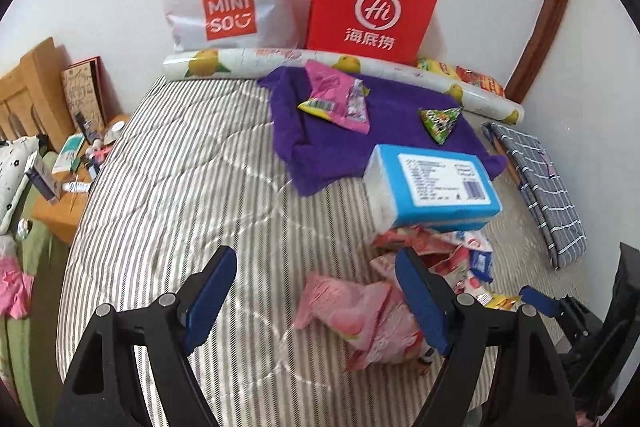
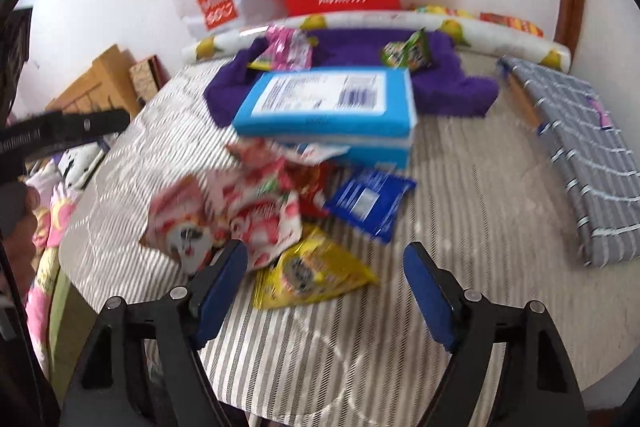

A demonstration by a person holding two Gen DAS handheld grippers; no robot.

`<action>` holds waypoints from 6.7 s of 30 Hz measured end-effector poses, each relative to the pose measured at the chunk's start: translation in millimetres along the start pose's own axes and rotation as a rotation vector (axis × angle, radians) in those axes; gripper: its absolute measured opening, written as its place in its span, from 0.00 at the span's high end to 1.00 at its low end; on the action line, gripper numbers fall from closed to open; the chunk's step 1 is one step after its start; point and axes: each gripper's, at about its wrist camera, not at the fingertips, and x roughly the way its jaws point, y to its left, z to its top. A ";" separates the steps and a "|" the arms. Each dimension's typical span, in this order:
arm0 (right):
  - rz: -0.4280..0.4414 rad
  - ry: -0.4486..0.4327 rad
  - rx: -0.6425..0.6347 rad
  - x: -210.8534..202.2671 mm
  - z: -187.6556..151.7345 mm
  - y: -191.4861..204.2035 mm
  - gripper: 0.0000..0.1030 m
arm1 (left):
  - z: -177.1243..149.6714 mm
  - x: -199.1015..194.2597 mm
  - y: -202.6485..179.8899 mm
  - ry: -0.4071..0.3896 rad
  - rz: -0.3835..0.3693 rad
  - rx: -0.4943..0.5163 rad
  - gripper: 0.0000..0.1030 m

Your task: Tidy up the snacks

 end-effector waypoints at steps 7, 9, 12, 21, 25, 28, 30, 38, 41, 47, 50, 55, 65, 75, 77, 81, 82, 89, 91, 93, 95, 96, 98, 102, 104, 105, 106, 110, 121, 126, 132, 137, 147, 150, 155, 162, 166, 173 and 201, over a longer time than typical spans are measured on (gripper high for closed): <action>-0.046 0.036 -0.097 30.4 -16.5 13.4 0.22 | -7.0 7.0 19.0 0.022 0.026 -0.022 0.22; -0.066 0.054 -0.113 41.8 -20.0 12.7 0.22 | -7.5 9.5 22.5 0.027 0.028 -0.028 0.22; -0.054 0.045 -0.102 50.4 -22.4 7.9 0.22 | -8.7 13.9 26.3 0.037 0.026 -0.039 0.22; -0.109 0.017 -0.110 31.3 -31.2 -12.7 0.30 | -13.2 18.0 21.0 0.056 -0.013 -0.022 0.22; -0.155 0.006 -0.066 18.1 -33.3 -32.8 0.30 | -14.7 18.1 12.7 0.060 -0.037 -0.011 0.22; -0.164 0.008 -0.001 16.6 -34.9 -50.5 0.31 | -17.1 21.5 3.8 0.073 -0.059 0.006 0.22; -0.156 0.020 0.033 19.5 -35.7 -57.5 0.31 | -19.4 24.9 -1.4 0.080 -0.057 0.026 0.22; -0.151 0.010 0.038 29.1 -38.6 -59.9 0.27 | -28.2 53.6 -5.1 0.148 -0.037 0.061 0.22; -0.152 0.003 0.031 31.3 -37.1 -59.2 0.26 | -29.1 66.2 0.8 0.164 -0.024 0.044 0.22; -0.158 -0.007 0.022 34.3 -36.0 -56.8 0.21 | -25.8 85.1 17.3 0.188 -0.019 -0.016 0.22; -0.159 -0.016 0.024 36.1 -34.7 -57.1 0.18 | -25.1 90.2 21.3 0.184 -0.012 -0.016 0.22; -0.178 -0.026 0.008 40.2 -32.6 -54.7 0.16 | -25.7 91.0 20.3 0.167 -0.004 0.008 0.20; -0.175 -0.019 0.038 36.2 -30.9 -57.2 0.28 | -28.6 79.0 33.5 0.152 -0.003 -0.018 0.38; -0.136 -0.021 0.059 22.1 -29.2 -53.0 0.43 | -25.6 53.8 31.5 0.112 -0.002 -0.023 0.38; -0.137 -0.029 0.049 19.5 -29.7 -49.2 0.44 | -25.2 48.0 30.0 0.103 -0.004 -0.019 0.38; -0.132 -0.035 0.034 13.5 -31.2 -43.4 0.45 | -26.3 38.6 26.4 0.092 -0.008 -0.009 0.38; -0.127 -0.036 0.036 11.9 -31.2 -42.8 0.45 | -26.1 36.7 25.5 0.090 -0.013 -0.008 0.38; -0.103 -0.050 0.003 2.6 -22.6 -29.2 0.46 | -20.3 25.4 8.7 0.072 -0.035 0.018 0.38; -0.104 -0.060 -0.011 0.0 -19.6 -25.3 0.47 | -18.2 20.2 2.4 0.060 -0.045 0.027 0.38; -0.099 -0.071 -0.014 -3.3 -16.0 -22.2 0.47 | -15.7 17.3 -2.9 0.054 -0.053 0.036 0.38; -0.097 -0.076 -0.013 -5.9 -12.6 -21.0 0.47 | -13.3 16.0 -7.4 0.051 -0.058 0.043 0.38; -0.095 -0.079 -0.015 -7.6 -11.1 -20.2 0.47 | -12.3 15.4 -9.2 0.048 -0.062 0.045 0.38; -0.096 -0.091 -0.021 -11.8 -7.5 -17.9 0.48 | -10.1 14.3 -12.6 0.044 -0.074 0.041 0.38; -0.093 -0.118 -0.041 -21.5 0.2 -12.3 0.48 | -8.9 14.0 -18.8 0.055 -0.120 0.032 0.38; -0.093 -0.129 -0.052 -24.7 4.2 -9.8 0.48 | -9.0 14.3 -23.8 0.057 -0.137 0.039 0.38; -0.093 -0.134 -0.056 -25.4 6.3 -8.7 0.48 | -9.1 14.3 -26.0 0.055 -0.135 0.045 0.38; -0.093 -0.142 -0.057 -27.0 9.1 -8.0 0.48 | -8.7 14.9 -28.6 0.056 -0.135 0.051 0.38; -0.109 -0.163 -0.057 -29.2 19.0 -7.1 0.48 | -5.0 16.9 -33.3 0.058 -0.145 0.053 0.38; -0.102 -0.191 -0.032 -32.0 57.6 -9.9 0.48 | 16.6 19.7 -45.1 0.053 -0.161 0.069 0.38; -0.105 -0.187 -0.031 -26.5 71.8 -11.0 0.48 | 24.8 25.1 -48.7 0.054 -0.165 0.072 0.38; -0.095 -0.150 0.002 -14.4 88.1 -19.9 0.48 | 36.5 31.6 -48.5 0.057 -0.165 0.067 0.38; -0.110 -0.140 0.009 -5.5 98.9 -25.2 0.48 | 46.8 38.1 -48.7 0.061 -0.164 0.069 0.38; -0.104 -0.153 0.006 2.6 123.8 -27.4 0.48 | 65.0 52.8 -59.1 0.069 -0.181 0.077 0.38; -0.109 -0.159 -0.001 3.7 130.3 -28.5 0.48 | 70.0 57.2 -61.2 0.070 -0.185 0.080 0.38; -0.119 -0.154 0.008 10.3 140.3 -35.9 0.47 | 75.9 68.7 -62.3 0.082 -0.182 0.083 0.38; -0.124 -0.143 0.036 26.4 157.0 -53.1 0.47 | 94.1 86.5 -50.0 0.084 -0.165 0.061 0.38; -0.125 -0.134 0.051 38.1 166.7 -62.7 0.47 | 104.9 95.9 -40.7 0.081 -0.148 0.049 0.38; -0.136 -0.117 0.077 58.6 178.3 -77.5 0.47 | 116.1 113.9 -30.0 0.085 -0.128 0.025 0.38; -0.103 -0.024 0.136 140.5 192.5 -121.5 0.47 | 136.7 191.4 -9.8 0.139 -0.076 -0.031 0.38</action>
